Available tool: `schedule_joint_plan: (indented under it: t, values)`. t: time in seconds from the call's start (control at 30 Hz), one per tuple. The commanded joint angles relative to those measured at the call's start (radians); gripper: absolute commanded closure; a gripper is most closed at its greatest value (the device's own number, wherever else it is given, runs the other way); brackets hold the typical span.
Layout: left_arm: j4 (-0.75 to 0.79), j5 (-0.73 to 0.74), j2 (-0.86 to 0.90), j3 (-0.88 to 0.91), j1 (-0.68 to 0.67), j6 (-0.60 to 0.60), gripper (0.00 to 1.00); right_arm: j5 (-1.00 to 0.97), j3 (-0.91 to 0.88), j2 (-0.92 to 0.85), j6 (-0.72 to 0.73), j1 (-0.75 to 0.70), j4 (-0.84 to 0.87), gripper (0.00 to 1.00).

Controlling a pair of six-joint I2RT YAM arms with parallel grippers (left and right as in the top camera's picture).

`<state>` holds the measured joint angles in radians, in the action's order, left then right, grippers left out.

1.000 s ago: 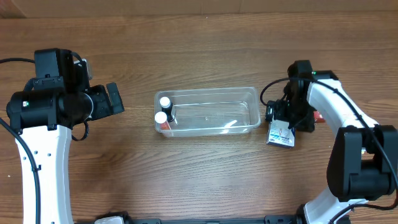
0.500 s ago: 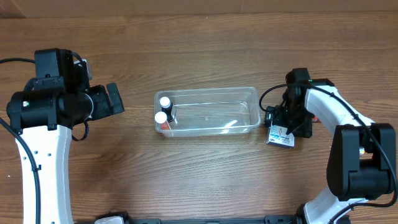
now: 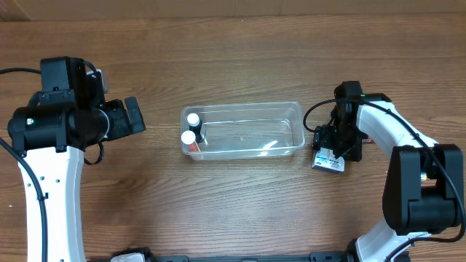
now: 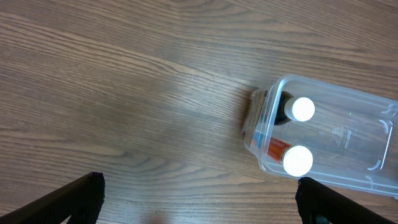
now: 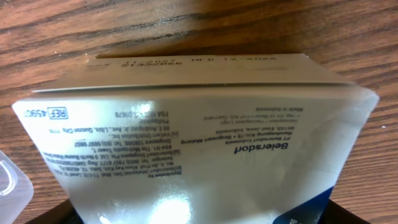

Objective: Pack container
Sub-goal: 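Lower the right gripper onto the white medicine box and grasp it, then carry the white box into the container's right end and release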

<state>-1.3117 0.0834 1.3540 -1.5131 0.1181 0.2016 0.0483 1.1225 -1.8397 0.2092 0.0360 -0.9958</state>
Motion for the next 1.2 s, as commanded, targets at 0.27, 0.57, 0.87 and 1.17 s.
schedule_joint_plan:
  t: [0.27,0.57,0.87,1.17]
  values:
    - [0.003,0.014,0.001,0.006,0.001,-0.032,0.00,-0.002,0.024,-0.003,0.005,0.000,-0.016,0.27]
    - [0.003,0.014,0.001,0.006,0.001,-0.042,0.00,-0.003,0.293,0.047,0.005,0.003,-0.224,0.27]
    - [0.003,0.014,0.001,0.006,0.001,-0.045,0.00,-0.002,0.490,0.301,-0.051,0.087,-0.325,0.26]
    - [0.003,0.014,0.001,0.006,0.001,-0.045,0.00,-0.010,0.480,0.270,-0.075,0.319,-0.258,0.22]
